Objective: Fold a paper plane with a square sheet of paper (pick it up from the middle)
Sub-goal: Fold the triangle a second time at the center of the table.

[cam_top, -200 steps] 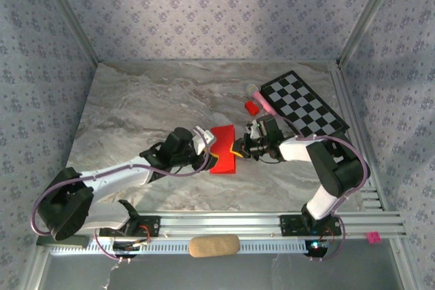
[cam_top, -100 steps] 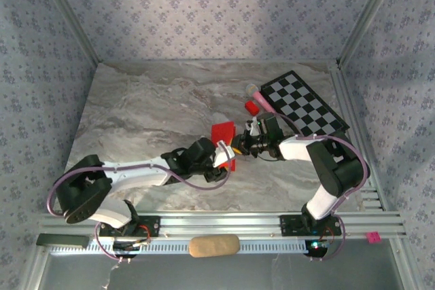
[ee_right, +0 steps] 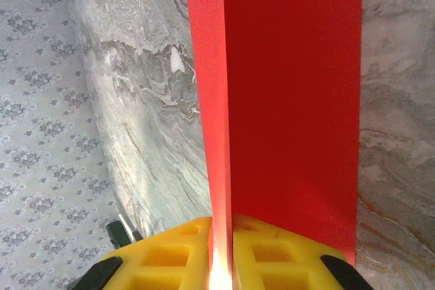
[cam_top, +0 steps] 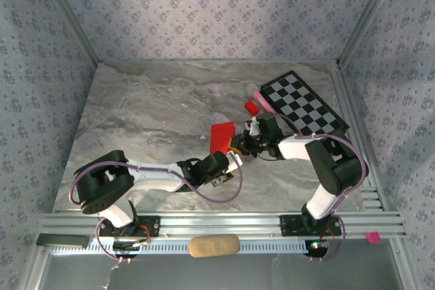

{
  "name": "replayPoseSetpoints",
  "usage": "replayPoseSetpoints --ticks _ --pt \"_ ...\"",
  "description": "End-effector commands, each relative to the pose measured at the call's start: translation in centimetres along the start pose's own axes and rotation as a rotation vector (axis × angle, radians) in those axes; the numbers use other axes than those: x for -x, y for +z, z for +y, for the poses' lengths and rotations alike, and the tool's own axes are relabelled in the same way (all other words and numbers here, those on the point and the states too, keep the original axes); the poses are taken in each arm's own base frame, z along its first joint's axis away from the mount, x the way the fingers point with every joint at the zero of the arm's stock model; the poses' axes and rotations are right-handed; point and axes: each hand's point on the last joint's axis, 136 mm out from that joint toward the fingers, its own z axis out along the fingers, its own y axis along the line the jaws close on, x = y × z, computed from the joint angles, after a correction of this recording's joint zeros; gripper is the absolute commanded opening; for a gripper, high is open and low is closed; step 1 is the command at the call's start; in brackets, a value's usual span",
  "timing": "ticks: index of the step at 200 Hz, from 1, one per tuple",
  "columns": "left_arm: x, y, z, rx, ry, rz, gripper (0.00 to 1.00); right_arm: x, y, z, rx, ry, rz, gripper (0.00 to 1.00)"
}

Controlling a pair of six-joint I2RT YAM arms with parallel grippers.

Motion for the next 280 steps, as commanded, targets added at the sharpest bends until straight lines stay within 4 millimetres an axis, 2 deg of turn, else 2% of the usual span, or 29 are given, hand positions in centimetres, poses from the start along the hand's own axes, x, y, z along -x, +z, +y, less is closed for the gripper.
replayPoseSetpoints --ticks 1,35,64,109,145,198,225,257,280 --pt "2.0 0.1 1.0 0.069 -0.034 -0.060 0.56 0.5 0.1 0.7 0.019 0.002 0.006 0.15" --pt "2.2 0.3 0.6 0.047 -0.024 -0.067 0.50 0.5 0.0 0.5 0.016 0.006 0.003 0.15" --pt "1.9 0.3 0.3 0.029 -0.012 -0.053 0.38 0.4 -0.1 0.4 0.015 0.009 0.005 0.15" --pt "2.0 -0.2 -0.2 -0.007 -0.016 -0.068 0.26 0.5 -0.3 0.1 0.005 0.014 0.000 0.15" --pt "2.1 -0.3 0.1 0.007 -0.030 -0.068 0.12 0.5 -0.4 0.1 0.004 0.014 -0.002 0.15" --pt "2.6 -0.6 0.4 -0.001 -0.099 -0.086 0.01 0.5 -0.7 -0.4 -0.022 0.011 -0.012 0.16" --pt "3.0 -0.9 0.9 -0.075 -0.242 -0.097 0.00 0.8 -1.9 -1.4 -0.095 0.001 -0.057 0.21" --pt "4.0 -1.8 2.0 -0.187 -0.443 -0.142 0.00 1.3 -4.9 -3.5 -0.265 -0.013 -0.169 0.28" --pt "4.2 -1.8 1.9 -0.269 -0.544 -0.126 0.00 1.4 -7.0 -4.0 -0.331 -0.052 -0.264 0.33"
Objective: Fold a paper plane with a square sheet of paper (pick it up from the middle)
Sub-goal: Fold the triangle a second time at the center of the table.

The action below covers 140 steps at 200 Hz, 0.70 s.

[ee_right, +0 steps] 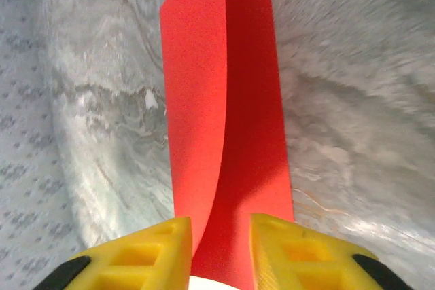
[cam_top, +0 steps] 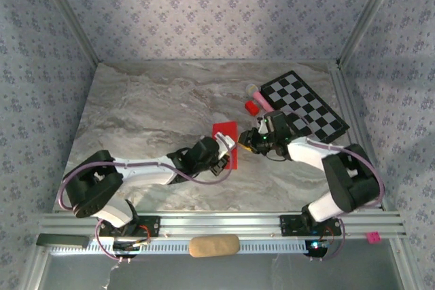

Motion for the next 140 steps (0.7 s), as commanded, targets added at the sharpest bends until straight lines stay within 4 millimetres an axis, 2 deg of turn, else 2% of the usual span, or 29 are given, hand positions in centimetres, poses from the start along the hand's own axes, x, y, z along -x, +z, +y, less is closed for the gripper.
replayPoseSetpoints --ticks 1,26,47,93,140 --pt "0.8 -0.4 -1.8 -0.149 -0.159 0.008 0.00 -0.1 -1.9 -3.4 -0.170 -0.030 -0.088 0.33" --pt "0.8 0.1 -2.3 -0.205 -0.241 0.038 0.00 -0.2 -3.5 -2.8 -0.172 -0.115 -0.160 0.33" --pt "0.7 0.6 -2.6 -0.231 -0.307 0.052 0.00 -1.6 -4.1 -3.0 -0.167 -0.099 -0.085 0.26" --pt "0.9 1.5 -2.7 -0.244 -0.419 0.049 0.00 -5.4 -1.7 -1.5 -0.055 -0.109 0.079 0.09" --pt "0.1 1.8 -2.3 -0.228 -0.474 0.060 0.00 -6.9 0.7 -1.5 -0.053 -0.084 0.133 0.03"
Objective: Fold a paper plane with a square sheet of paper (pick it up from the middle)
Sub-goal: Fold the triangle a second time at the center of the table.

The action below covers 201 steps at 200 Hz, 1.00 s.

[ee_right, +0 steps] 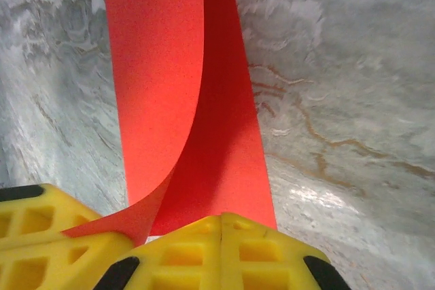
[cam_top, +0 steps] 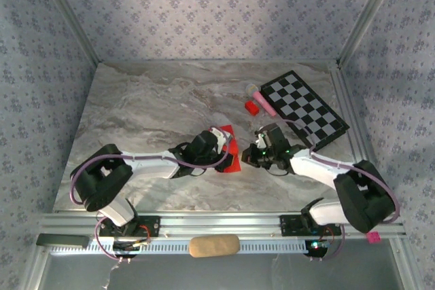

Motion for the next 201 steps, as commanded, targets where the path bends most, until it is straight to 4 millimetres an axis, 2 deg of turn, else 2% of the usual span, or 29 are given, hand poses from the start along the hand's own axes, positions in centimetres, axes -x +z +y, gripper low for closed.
replayPoseSetpoints --ticks 1,21,43,80,116,201 --pt "0.6 0.3 -0.3 -0.027 -0.047 -0.016 0.00 -0.5 1.1 0.6 0.031 0.021 0.026 0.03" --pt "0.3 0.4 0.0 -0.020 -0.047 -0.006 0.00 -0.8 2.0 1.0 0.044 0.018 0.044 0.02" --pt "0.1 0.4 0.1 -0.013 -0.043 0.004 0.00 -1.0 2.7 0.6 0.019 0.018 0.057 0.01" --pt "-0.2 0.5 0.5 -0.005 -0.047 0.013 0.00 -1.9 3.4 -2.0 -0.083 0.028 0.091 0.00" --pt "0.2 0.4 1.4 0.007 -0.064 0.006 0.00 -2.6 3.1 -4.0 -0.166 0.020 0.113 0.00" --pt "0.1 0.4 4.1 0.052 -0.053 0.033 0.01 -2.2 2.7 -3.8 -0.154 0.020 0.117 0.00"
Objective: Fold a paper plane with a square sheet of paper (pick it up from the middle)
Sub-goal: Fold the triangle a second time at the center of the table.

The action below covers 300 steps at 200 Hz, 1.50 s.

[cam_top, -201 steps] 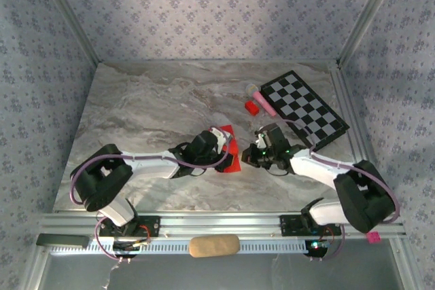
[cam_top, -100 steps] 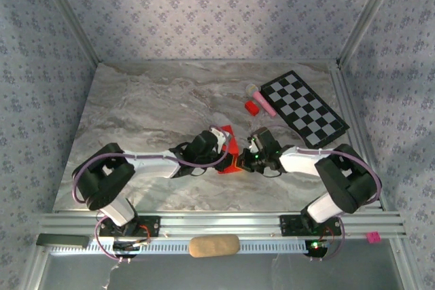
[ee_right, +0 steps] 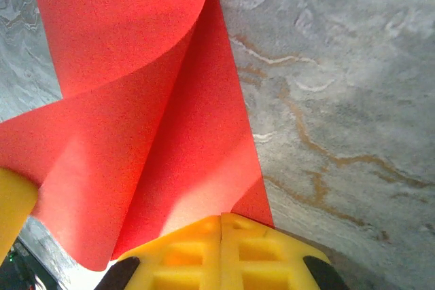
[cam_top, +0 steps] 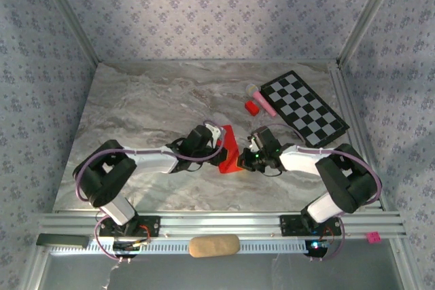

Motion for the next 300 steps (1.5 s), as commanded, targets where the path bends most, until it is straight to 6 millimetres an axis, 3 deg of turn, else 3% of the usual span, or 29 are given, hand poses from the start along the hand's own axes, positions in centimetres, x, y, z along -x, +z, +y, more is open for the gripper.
replayPoseSetpoints --ticks 1,147,300 --pt "-0.3 0.2 0.5 0.005 0.026 0.021 0.01 -0.8 0.0 -2.1 -0.087 0.022 0.034 0.00" --pt "-0.4 0.9 2.9 0.102 0.062 0.019 0.02 -1.0 0.1 -2.4 -0.106 0.032 0.056 0.00" --pt "-0.5 1.4 3.7 0.136 0.068 0.012 0.03 -1.1 0.3 -2.7 -0.122 0.033 0.069 0.00"
